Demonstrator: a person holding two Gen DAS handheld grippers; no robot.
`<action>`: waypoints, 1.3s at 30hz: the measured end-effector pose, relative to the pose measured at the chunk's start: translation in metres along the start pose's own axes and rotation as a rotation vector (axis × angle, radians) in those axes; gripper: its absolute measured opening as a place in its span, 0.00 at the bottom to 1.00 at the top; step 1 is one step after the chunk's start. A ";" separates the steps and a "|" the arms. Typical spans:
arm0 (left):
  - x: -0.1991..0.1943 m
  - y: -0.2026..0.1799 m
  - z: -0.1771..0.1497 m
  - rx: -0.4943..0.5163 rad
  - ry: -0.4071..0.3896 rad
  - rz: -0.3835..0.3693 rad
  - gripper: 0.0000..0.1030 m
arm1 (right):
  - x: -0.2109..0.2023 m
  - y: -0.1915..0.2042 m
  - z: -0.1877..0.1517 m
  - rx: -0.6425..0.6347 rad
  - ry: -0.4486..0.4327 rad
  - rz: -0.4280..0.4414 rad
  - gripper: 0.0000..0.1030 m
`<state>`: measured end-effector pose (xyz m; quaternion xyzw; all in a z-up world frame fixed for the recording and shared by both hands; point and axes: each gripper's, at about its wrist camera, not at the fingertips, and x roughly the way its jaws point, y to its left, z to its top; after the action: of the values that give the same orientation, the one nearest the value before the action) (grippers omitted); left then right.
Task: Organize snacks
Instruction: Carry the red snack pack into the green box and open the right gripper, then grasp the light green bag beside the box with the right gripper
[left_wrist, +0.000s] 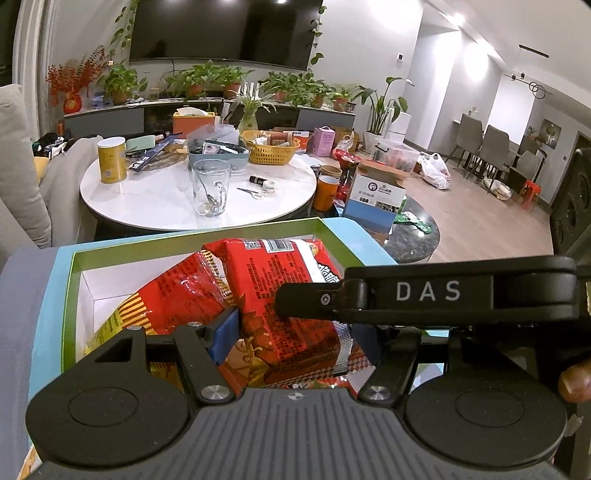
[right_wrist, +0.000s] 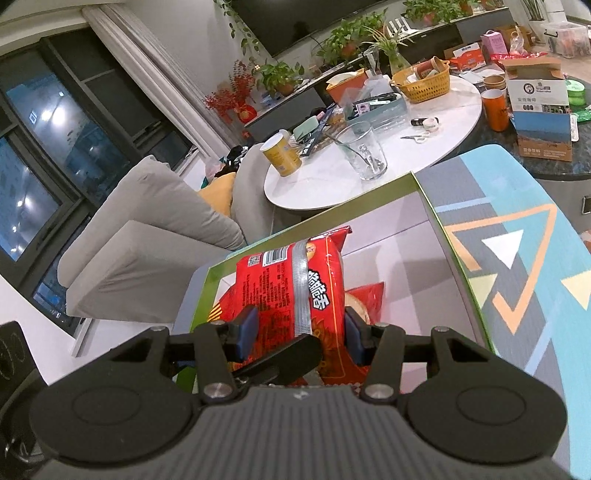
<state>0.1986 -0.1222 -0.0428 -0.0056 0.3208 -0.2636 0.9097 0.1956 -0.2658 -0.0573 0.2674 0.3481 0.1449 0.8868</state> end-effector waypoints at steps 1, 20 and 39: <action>0.002 0.002 0.001 -0.004 0.002 0.003 0.61 | 0.002 -0.001 0.001 0.002 0.004 0.001 0.61; 0.018 0.023 0.021 -0.072 -0.002 -0.005 0.60 | 0.024 -0.011 0.026 0.016 -0.026 -0.065 0.64; -0.044 0.019 -0.005 -0.085 -0.017 0.004 0.62 | -0.042 -0.001 -0.009 -0.009 -0.049 -0.086 0.70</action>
<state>0.1760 -0.0835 -0.0247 -0.0460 0.3239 -0.2480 0.9118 0.1596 -0.2816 -0.0406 0.2514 0.3370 0.1015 0.9016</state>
